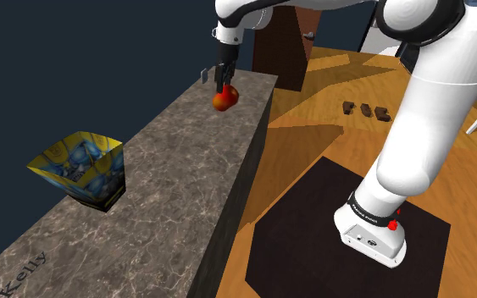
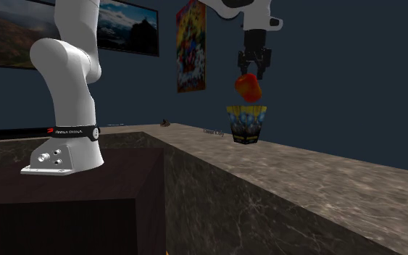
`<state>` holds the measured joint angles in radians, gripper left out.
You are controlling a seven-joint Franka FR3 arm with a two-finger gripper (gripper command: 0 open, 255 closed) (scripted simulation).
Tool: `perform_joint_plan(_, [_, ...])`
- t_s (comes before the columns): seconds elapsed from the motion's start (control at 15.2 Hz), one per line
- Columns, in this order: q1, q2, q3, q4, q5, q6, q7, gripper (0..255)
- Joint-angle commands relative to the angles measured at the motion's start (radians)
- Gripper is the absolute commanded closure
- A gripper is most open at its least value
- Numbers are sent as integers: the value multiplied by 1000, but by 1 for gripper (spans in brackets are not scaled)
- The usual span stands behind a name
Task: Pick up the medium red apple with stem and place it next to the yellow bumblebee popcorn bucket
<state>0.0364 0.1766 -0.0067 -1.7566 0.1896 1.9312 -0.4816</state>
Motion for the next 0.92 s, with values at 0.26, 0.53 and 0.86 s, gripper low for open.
perform_joint_plan(0.26, [-1,-13,-1,63,-5,-75,13,255])
perform_joint_plan(0.53, [-2,-16,-1,107,-7,-121,20,255])
perform_joint_plan(0.86, [63,20,43,151,-17,-110,132,255])
